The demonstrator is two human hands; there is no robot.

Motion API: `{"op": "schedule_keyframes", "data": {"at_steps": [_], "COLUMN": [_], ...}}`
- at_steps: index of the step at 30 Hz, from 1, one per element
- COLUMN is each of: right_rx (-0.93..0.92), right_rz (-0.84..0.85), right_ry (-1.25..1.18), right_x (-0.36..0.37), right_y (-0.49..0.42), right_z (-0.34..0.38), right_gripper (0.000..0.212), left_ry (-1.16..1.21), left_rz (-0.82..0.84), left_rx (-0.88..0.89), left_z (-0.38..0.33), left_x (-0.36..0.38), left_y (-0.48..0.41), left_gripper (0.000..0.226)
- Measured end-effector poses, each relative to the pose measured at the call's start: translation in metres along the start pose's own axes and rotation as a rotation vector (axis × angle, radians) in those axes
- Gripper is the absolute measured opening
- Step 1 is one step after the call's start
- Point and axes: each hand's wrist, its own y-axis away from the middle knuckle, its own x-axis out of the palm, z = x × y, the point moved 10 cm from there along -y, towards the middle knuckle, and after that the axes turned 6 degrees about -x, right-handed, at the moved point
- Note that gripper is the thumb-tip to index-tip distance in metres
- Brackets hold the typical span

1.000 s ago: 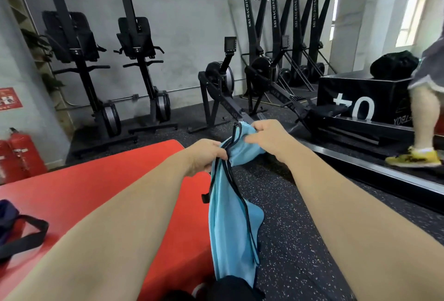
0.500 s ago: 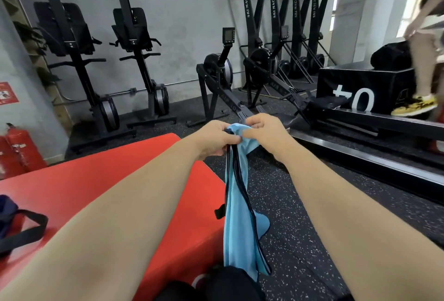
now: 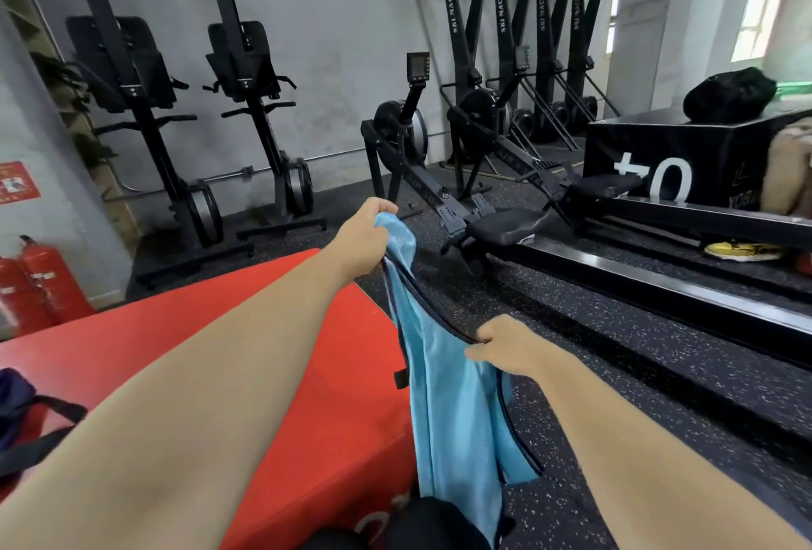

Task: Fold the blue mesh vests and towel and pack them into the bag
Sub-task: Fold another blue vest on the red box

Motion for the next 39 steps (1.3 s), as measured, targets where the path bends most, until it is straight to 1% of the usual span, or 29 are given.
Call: {"op": "schedule_keyframes", "data": {"at_steps": [2,4,5,6,7,9,11,12,14,15,17,19,20,22,24,26,27,29,32,35,38,39], "right_rx": [-0.040,-0.099,-0.125,-0.145,-0.164,-0.196,-0.214,-0.224,-0.231,-0.228,-0.234,-0.256,-0.264,-0.241,-0.196,-0.121,-0.081,-0.030,-0.019,-0.007,0.000,0.002], "right_rz": [-0.052,-0.102,-0.112,-0.117,-0.113,-0.110,-0.110,-0.111,-0.108,-0.104,-0.101,-0.107,-0.109,-0.097,-0.105,-0.142,-0.157,-0.168,-0.207,-0.240,-0.289,-0.308], "right_ry": [-0.039,-0.107,-0.129,-0.139,-0.138,-0.111,-0.083,-0.078,-0.079,-0.091,-0.123,-0.159,-0.151,-0.013,0.187,0.341,0.385,0.454,0.538,0.622,0.720,0.736], "right_x": [-0.016,-0.030,-0.035,-0.039,-0.041,-0.046,-0.050,-0.052,-0.055,-0.056,-0.056,-0.055,-0.054,-0.049,-0.045,-0.045,-0.046,-0.046,-0.053,-0.064,-0.078,-0.083], "right_y": [0.001,0.001,0.000,-0.002,-0.004,-0.007,-0.010,-0.011,-0.011,-0.011,-0.013,-0.016,-0.018,-0.021,-0.024,-0.025,-0.023,-0.020,-0.017,-0.011,-0.005,-0.003], "right_z": [0.008,0.025,0.035,0.045,0.054,0.070,0.082,0.086,0.092,0.093,0.097,0.103,0.105,0.105,0.098,0.083,0.076,0.067,0.070,0.082,0.094,0.097], "right_gripper": [0.035,0.032,0.032,0.030,0.028,0.027,0.031,0.034,0.036,0.035,0.026,0.018,0.016,0.015,0.019,0.012,0.013,0.013,0.018,0.015,0.023,0.021], "left_ry": [-0.233,-0.498,-0.566,-0.571,-0.494,-0.239,-0.080,-0.051,0.045,0.079,0.021,-0.076,-0.086,-0.065,-0.050,-0.058,-0.064,-0.082,-0.110,-0.122,-0.076,-0.040], "left_rz": [-0.015,-0.035,-0.062,-0.068,-0.044,0.043,0.128,0.186,0.285,0.305,0.343,0.327,0.307,0.263,0.230,0.202,0.177,0.136,0.107,0.045,-0.013,-0.009], "left_rx": [0.019,0.017,0.042,0.099,0.151,0.149,0.087,0.052,-0.050,-0.098,-0.082,-0.029,-0.017,-0.035,-0.070,-0.103,-0.120,-0.163,-0.219,-0.273,-0.327,-0.349], "left_z": [0.012,0.020,0.017,0.009,0.002,-0.007,-0.010,-0.008,-0.001,0.003,0.005,0.007,0.008,0.015,0.025,0.036,0.043,0.058,0.079,0.095,0.103,0.102], "left_x": [-0.001,0.006,0.010,0.017,0.024,0.039,0.054,0.063,0.072,0.071,0.069,0.063,0.059,0.048,0.036,0.025,0.018,0.008,0.003,0.001,0.001,0.002], "left_y": [-0.004,-0.004,-0.001,0.004,0.008,0.020,0.025,0.027,0.034,0.038,0.040,0.041,0.040,0.037,0.035,0.033,0.031,0.028,0.026,0.023,0.021,0.023], "left_gripper": [0.051,0.050,0.049,0.047,0.045,0.043,0.034,0.027,0.009,0.012,0.025,0.031,0.032,0.028,0.029,0.036,0.039,0.044,0.044,0.045,0.044,0.043]}}
